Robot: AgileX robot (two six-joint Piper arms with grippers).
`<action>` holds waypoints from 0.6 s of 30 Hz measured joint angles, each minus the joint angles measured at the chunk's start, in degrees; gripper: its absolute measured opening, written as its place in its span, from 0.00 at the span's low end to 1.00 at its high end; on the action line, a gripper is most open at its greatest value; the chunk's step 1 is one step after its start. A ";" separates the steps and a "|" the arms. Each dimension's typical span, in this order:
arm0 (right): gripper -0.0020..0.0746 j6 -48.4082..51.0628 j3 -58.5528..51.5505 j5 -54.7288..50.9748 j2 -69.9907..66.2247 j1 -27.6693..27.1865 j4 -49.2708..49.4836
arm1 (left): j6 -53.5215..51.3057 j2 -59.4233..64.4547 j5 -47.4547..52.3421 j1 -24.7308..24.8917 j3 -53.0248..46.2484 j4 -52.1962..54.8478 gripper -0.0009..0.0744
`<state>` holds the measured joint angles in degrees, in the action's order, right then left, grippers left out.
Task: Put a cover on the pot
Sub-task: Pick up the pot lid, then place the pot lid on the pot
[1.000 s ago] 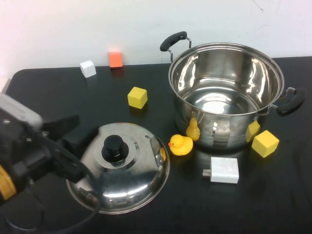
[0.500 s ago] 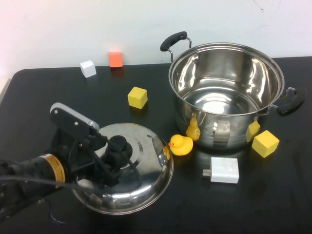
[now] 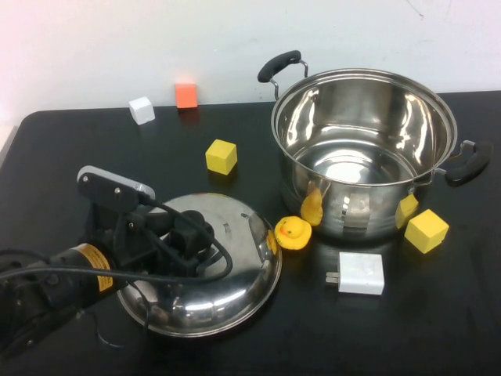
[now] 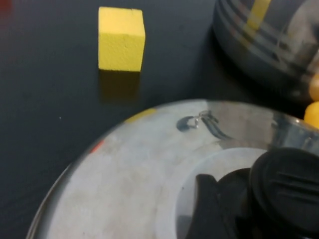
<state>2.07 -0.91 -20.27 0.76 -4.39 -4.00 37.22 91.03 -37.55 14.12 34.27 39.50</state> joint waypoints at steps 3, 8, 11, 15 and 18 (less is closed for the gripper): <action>0.02 0.00 0.00 0.00 0.00 0.00 0.00 | -2.59 -0.87 -0.90 0.00 0.00 -1.69 0.45; 0.02 0.00 0.00 0.00 0.00 0.00 0.00 | -10.06 -7.90 2.87 0.19 -0.32 -7.93 0.46; 0.02 0.00 0.00 0.00 0.00 0.00 0.00 | -14.77 -13.16 7.11 0.19 0.66 -11.39 0.46; 0.02 0.00 0.00 0.00 0.00 0.00 0.00 | -16.03 -18.14 11.76 0.19 4.51 -12.11 0.46; 0.02 0.00 0.00 0.00 0.00 0.00 0.00 | -10.83 -19.55 11.52 0.45 9.14 -11.97 0.46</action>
<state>2.07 -0.91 -20.27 0.76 -4.39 -4.00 26.39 71.47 -26.03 14.57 43.41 27.53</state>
